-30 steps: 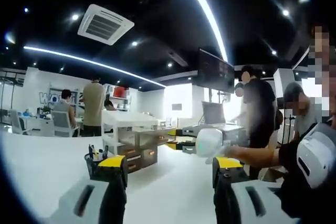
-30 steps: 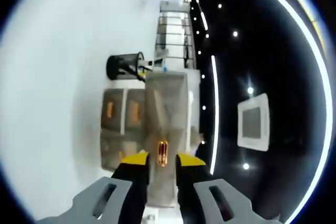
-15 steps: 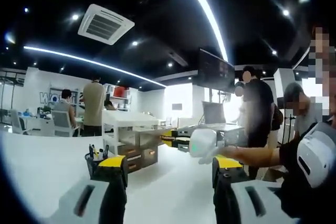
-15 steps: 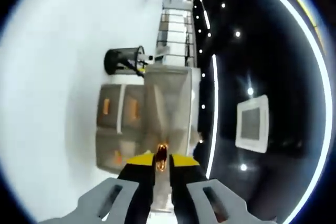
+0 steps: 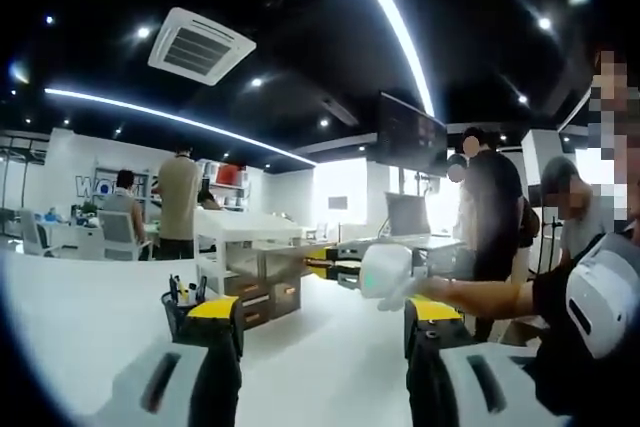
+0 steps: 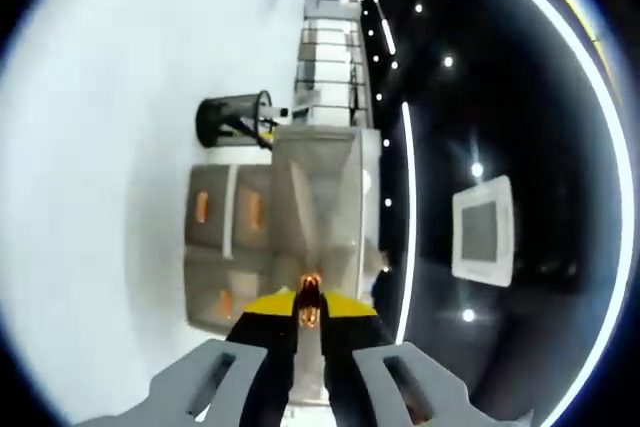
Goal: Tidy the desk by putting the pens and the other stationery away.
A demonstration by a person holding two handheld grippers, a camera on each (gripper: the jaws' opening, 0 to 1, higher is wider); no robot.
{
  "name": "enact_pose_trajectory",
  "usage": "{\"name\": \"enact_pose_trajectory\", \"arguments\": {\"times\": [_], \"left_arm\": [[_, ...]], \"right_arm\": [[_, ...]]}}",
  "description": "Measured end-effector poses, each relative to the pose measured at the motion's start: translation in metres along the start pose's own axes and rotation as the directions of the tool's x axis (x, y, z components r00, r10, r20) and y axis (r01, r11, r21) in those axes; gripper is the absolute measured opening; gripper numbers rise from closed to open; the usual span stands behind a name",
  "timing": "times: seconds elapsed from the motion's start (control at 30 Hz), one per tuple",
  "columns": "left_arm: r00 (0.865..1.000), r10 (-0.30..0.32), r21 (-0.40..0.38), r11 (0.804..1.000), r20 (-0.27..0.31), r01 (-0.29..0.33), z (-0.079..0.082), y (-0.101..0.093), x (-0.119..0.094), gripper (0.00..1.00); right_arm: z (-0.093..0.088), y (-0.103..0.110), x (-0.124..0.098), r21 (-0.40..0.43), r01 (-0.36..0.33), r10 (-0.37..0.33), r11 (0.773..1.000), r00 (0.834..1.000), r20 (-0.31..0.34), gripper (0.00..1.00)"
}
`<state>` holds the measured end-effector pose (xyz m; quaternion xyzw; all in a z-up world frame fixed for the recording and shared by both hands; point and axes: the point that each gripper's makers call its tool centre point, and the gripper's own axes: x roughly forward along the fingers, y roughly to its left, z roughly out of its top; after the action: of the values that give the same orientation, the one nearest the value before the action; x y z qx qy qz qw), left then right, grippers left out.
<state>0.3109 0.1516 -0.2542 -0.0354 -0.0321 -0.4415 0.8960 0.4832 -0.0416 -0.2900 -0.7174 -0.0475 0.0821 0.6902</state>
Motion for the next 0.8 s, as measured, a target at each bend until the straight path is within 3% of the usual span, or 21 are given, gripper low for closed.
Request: {"name": "enact_pose_trajectory", "arguments": {"times": [0.63,0.8], "left_arm": [[1.000,0.001,0.002,1.000,-0.001,-0.001,-0.001,0.003,0.000,0.65],[1.000,0.000,0.002,1.000,-0.006,0.001,-0.002,0.002,0.002,0.65]], "right_arm": [[0.001,-0.003,0.015,-0.006,-0.025,0.025,1.000,0.999,-0.030,0.07],[-0.005,-0.004,0.025,0.028,-0.031,0.031,0.999,0.999,-0.024,0.07]]}}
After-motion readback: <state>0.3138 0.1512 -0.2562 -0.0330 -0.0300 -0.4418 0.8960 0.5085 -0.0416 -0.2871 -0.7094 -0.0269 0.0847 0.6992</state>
